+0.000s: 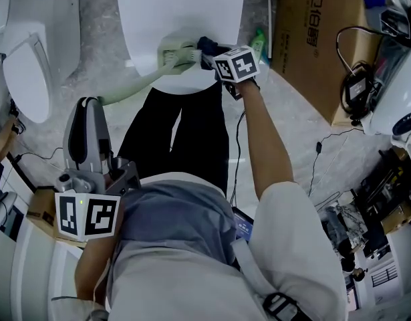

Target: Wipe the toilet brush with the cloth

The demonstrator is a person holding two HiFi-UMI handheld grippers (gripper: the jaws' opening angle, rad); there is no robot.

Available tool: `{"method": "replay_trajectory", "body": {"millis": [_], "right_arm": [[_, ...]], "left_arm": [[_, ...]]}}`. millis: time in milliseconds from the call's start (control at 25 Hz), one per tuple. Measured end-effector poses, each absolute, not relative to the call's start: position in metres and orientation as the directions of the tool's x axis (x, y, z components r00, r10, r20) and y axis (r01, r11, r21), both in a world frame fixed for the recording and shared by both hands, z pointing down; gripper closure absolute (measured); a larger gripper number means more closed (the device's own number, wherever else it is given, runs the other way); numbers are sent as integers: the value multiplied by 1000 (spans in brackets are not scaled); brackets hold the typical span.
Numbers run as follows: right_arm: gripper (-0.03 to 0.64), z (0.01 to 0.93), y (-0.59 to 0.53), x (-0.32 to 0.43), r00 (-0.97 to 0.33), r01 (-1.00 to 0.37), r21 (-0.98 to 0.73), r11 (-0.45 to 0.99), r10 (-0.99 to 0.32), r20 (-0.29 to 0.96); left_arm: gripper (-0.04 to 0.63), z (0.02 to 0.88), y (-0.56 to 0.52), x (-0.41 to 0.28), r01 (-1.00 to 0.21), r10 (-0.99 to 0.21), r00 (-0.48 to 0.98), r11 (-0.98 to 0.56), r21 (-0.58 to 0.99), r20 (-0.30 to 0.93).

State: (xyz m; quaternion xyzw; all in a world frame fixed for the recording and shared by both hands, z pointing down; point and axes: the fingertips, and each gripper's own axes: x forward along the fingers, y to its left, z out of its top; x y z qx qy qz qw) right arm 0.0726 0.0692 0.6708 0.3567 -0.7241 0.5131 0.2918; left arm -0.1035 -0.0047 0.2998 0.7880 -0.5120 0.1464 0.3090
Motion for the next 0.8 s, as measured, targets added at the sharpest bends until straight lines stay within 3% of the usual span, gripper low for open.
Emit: {"method": "replay_trajectory", "body": {"millis": [320,800], "right_arm": [[502,669,83,71,-536,-839,-537,85,-297,790],[502,669,104,69,-377,-814,-517,-263,-437,817]], "left_arm": [[595,298,-6,-100,-893,-708,447,-313,325,546],[595,299,-9,-99,-866,-681,499,-367,340,535]]}}
